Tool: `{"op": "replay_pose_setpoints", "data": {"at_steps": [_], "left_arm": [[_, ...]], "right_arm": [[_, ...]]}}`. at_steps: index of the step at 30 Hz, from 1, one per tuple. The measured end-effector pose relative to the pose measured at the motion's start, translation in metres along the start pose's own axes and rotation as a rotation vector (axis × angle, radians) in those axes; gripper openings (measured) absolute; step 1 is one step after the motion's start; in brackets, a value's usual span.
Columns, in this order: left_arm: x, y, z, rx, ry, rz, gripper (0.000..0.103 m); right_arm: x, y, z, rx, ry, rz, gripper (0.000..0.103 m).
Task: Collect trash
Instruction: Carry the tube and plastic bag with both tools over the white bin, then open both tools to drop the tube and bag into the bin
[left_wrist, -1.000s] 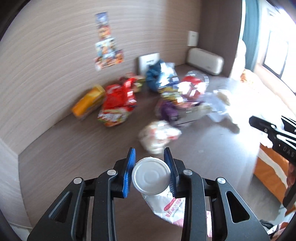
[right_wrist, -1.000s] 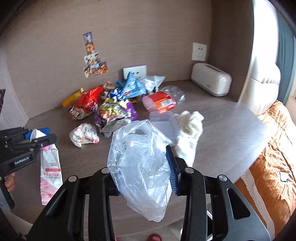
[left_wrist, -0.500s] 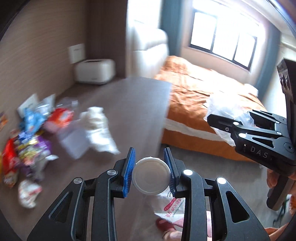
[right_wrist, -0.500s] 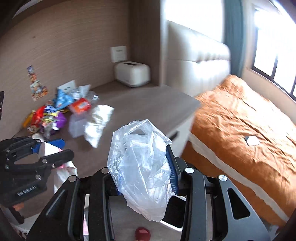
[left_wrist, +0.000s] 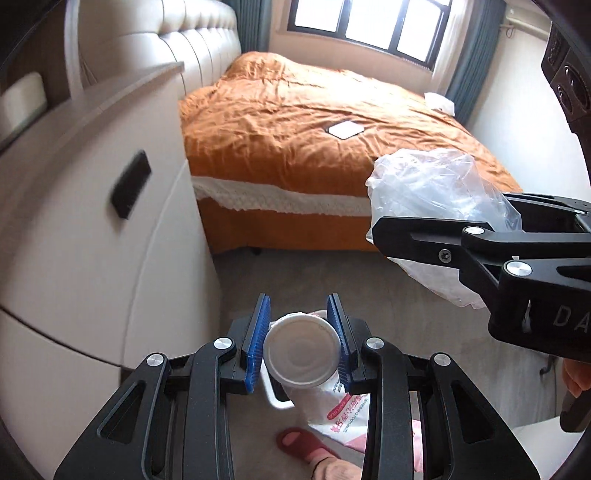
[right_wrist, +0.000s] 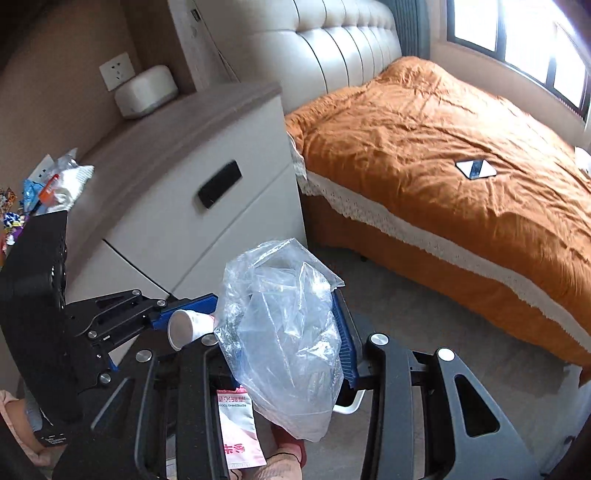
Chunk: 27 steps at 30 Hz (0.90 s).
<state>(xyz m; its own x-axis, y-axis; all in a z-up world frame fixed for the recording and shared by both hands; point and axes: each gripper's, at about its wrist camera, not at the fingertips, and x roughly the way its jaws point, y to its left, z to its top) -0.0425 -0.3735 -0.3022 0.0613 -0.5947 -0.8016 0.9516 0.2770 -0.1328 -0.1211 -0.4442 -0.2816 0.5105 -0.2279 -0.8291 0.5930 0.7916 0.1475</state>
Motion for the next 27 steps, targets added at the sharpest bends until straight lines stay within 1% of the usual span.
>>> {"op": "replay_pose_setpoints", "data": {"at_steps": [4, 6, 11, 13, 14, 15, 17, 19, 22, 27], "left_arm": [[0.078, 0.007, -0.020, 0.033, 0.058, 0.000, 0.032], [0.118, 0.011, -0.036, 0.042, 0.085, -0.002, 0.032], [0.188, 0.018, -0.070, 0.063, 0.125, 0.004, 0.032], [0.209, 0.021, -0.081, 0.067, 0.130, 0.000, 0.034], [0.219, 0.022, -0.088, 0.071, 0.134, -0.011, 0.059], [0.224, 0.021, -0.092, 0.072, 0.141, -0.016, 0.099], [0.233, 0.022, -0.100, 0.096, 0.116, 0.002, 0.098], [0.236, 0.022, -0.108, 0.109, 0.134, 0.000, 0.098], [0.230, 0.021, -0.109, 0.110, 0.133, 0.010, 0.098], [0.190, 0.015, -0.094, 0.082, 0.109, 0.029, 0.098]], "right_arm": [[0.069, -0.034, -0.024, 0.040, 0.067, 0.017, 0.040], [0.101, -0.046, -0.036, 0.053, 0.100, 0.021, 0.040], [0.177, -0.068, -0.075, 0.063, 0.151, 0.028, 0.040], [0.201, -0.072, -0.090, 0.060, 0.175, 0.048, 0.043], [0.213, -0.071, -0.096, 0.046, 0.198, 0.051, 0.052], [0.223, -0.071, -0.103, 0.026, 0.221, 0.054, 0.077], [0.230, -0.074, -0.111, 0.029, 0.187, 0.033, 0.099], [0.234, -0.075, -0.118, 0.009, 0.200, 0.014, 0.099], [0.227, -0.074, -0.118, 0.001, 0.183, -0.007, 0.099], [0.200, -0.069, -0.103, 0.021, 0.162, -0.025, 0.099]]}}
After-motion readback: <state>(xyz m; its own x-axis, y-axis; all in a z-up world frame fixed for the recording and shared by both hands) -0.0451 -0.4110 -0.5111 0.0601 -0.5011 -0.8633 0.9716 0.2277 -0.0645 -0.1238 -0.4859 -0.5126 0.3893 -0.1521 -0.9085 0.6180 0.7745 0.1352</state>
